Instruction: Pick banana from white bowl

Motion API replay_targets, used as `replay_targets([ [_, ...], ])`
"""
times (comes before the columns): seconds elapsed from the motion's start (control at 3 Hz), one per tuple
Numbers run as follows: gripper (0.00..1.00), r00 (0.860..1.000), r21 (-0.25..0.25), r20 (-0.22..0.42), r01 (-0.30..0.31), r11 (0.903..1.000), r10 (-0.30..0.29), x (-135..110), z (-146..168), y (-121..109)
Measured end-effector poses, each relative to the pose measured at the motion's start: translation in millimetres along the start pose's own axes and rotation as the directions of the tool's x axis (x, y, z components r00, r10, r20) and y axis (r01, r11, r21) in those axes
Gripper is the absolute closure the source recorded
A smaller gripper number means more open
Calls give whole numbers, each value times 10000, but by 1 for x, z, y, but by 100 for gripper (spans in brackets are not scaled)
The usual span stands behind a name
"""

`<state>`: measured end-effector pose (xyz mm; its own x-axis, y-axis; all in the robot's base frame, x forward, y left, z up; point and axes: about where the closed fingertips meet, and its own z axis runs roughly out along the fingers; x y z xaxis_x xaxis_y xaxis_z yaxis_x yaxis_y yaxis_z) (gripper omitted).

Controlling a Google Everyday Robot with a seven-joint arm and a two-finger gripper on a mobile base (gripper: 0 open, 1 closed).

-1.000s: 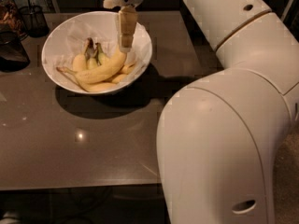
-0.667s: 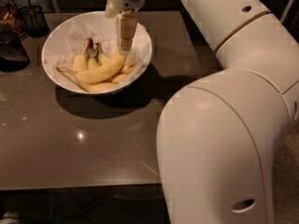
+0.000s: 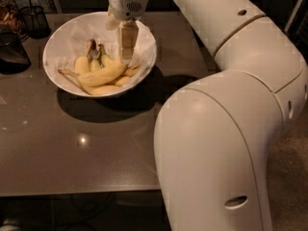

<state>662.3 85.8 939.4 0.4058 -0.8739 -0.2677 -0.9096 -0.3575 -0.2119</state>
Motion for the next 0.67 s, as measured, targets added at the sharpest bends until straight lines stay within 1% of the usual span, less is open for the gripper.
replay_targets([
  [0.33, 33, 9999, -354, 126, 37, 9994, -33, -2, 17, 2],
  [0.67, 32, 9996, -639, 294, 41, 9979, -22, -3, 30, 6],
])
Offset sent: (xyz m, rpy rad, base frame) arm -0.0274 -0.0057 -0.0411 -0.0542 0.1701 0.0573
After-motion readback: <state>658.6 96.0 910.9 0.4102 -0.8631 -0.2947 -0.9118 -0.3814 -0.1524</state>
